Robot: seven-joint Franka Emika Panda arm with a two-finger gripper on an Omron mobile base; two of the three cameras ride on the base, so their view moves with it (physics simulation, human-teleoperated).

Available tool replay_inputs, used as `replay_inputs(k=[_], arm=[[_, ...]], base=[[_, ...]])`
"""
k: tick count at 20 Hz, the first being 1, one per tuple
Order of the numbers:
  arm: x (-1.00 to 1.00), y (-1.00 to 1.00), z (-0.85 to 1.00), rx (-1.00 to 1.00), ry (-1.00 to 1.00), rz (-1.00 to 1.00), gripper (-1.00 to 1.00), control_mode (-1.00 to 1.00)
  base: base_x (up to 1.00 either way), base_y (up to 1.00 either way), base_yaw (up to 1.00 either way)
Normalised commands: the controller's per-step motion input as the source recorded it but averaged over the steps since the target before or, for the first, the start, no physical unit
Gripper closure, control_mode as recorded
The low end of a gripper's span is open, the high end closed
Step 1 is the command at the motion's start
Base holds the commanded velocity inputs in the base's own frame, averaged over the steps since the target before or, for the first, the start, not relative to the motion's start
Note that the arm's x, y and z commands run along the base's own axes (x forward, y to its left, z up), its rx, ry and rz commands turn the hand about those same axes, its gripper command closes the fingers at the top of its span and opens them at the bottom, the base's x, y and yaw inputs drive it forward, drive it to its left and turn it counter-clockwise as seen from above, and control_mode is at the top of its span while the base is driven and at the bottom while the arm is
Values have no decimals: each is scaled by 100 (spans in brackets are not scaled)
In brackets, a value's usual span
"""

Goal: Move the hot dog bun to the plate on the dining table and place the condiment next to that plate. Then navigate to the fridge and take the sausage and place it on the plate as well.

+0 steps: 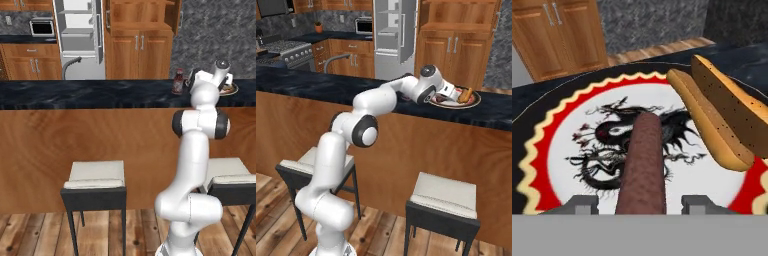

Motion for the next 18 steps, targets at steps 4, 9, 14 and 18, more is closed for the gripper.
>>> replay_inputs(k=[4,9,14,18], arm=[[-8,24,42,0,-11,0,-100,-100],[-2,40,83,0,-13,0,-100,-100],[-73,17,64,0,-8,0,-100,-100],[-100,9,13,0,0,0,-100,-100]], base=[[0,0,0],[0,0,0],[0,0,0],[0,0,0]])
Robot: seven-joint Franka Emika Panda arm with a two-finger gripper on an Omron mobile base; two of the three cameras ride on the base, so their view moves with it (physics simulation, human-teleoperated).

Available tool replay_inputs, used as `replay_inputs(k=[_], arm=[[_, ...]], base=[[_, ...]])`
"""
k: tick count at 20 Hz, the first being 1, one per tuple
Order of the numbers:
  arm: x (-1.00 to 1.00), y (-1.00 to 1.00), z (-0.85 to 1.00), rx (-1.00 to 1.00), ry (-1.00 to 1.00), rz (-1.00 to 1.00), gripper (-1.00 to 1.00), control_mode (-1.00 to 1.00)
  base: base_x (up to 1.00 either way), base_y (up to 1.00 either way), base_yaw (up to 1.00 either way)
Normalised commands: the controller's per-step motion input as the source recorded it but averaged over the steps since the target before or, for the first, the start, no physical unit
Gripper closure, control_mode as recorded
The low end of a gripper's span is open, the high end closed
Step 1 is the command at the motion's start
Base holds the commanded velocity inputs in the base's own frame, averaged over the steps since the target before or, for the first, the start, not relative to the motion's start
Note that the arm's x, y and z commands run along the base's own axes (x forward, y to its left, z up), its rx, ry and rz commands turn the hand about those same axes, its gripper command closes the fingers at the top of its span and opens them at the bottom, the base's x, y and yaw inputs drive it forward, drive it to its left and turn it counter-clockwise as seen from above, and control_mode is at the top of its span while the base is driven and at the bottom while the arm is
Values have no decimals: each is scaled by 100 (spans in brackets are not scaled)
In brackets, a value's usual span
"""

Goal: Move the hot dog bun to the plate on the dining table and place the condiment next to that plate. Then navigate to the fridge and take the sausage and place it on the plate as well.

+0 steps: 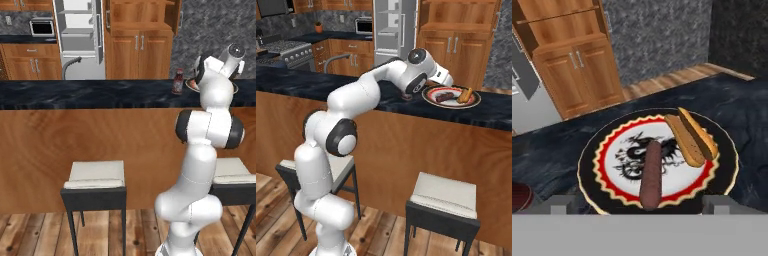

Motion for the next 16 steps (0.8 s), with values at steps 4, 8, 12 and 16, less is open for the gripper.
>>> replay_inputs(k=[4,8,12,16], arm=[[-100,26,0,0,0,0,-100,-100],[-100,47,0,0,0,0,-100,-100],[-100,54,-3,0,1,0,-100,-100],[-100,56,0,0,7,0,-100,-100]], base=[[0,0,0],[0,0,0],[0,0,0],[0,0,0]])
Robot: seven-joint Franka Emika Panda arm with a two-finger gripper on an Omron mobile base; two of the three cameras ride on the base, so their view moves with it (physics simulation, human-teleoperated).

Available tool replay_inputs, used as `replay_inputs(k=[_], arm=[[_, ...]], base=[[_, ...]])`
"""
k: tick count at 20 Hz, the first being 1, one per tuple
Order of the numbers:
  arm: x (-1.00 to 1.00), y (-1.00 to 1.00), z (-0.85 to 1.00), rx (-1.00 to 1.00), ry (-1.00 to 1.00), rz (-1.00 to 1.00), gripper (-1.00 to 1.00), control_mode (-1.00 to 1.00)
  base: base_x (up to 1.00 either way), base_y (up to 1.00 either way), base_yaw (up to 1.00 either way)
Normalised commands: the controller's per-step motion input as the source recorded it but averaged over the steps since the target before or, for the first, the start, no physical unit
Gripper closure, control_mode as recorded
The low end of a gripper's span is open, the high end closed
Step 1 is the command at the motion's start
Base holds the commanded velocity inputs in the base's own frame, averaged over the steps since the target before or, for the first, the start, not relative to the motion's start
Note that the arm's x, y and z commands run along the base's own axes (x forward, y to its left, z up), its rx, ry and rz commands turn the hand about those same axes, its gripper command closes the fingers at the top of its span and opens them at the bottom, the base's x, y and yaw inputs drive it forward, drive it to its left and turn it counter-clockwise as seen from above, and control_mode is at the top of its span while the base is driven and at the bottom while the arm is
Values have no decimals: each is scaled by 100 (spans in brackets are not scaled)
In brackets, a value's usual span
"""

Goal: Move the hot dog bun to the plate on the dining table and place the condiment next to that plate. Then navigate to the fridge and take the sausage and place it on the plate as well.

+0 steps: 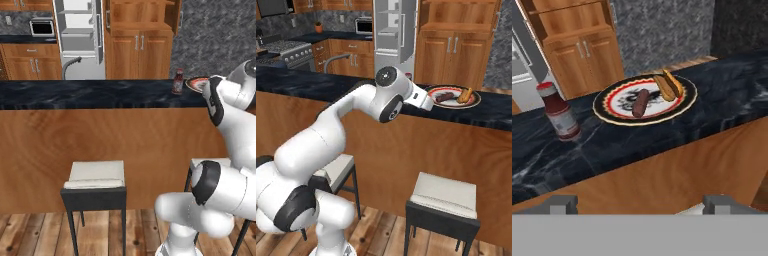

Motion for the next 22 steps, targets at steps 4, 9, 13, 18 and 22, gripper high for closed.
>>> replay_inputs(k=[4,9,13,18,22], arm=[[-97,53,-1,0,15,0,-100,-100],[-66,54,0,0,20,1,-100,-100],[-38,55,0,0,21,6,-100,-100],[-14,50,0,0,26,11,-100,-100],[-3,53,0,2,30,15,-100,-100]], base=[[0,0,0],[0,0,0],[0,0,0],[0,0,0],[0,0,0]])
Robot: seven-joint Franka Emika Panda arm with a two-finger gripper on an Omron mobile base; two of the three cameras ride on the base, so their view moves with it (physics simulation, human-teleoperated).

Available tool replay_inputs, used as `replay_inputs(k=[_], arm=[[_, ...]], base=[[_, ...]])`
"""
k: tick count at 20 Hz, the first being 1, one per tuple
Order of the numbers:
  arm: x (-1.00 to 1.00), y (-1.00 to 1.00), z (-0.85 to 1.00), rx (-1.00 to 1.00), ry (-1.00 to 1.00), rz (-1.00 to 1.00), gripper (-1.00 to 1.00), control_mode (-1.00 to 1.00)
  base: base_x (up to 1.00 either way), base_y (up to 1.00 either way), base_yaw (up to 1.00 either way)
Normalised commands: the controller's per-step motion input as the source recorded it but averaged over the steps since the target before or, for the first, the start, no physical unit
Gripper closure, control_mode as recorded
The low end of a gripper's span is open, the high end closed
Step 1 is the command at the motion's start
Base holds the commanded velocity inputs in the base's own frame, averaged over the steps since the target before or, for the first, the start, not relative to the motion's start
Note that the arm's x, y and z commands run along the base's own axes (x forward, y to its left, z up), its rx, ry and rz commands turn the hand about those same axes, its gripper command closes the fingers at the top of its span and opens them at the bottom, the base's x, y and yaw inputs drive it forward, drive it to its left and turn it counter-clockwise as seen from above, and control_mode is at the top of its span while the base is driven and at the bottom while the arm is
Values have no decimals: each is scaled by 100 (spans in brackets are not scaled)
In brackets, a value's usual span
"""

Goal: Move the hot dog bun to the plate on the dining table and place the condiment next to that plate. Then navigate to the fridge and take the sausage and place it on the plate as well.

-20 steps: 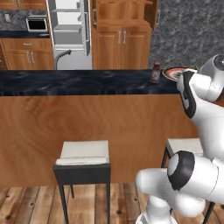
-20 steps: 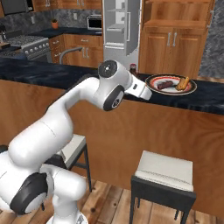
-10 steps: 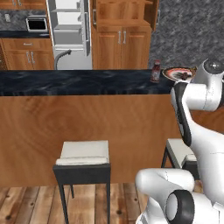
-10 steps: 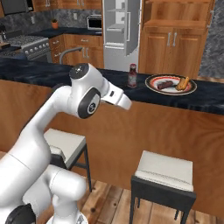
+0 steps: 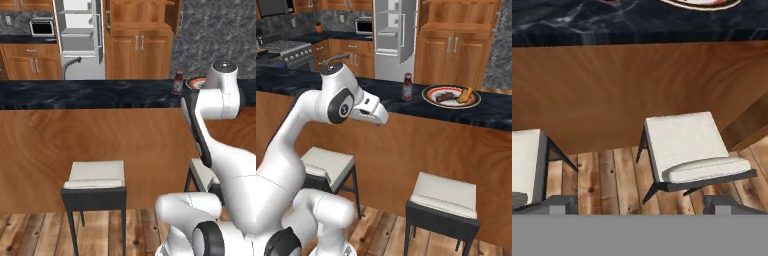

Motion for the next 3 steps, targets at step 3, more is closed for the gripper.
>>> replay_inputs(k=[3], arm=[[-9,61,-5,0,25,18,-100,-100]], base=[[0,0,0]])
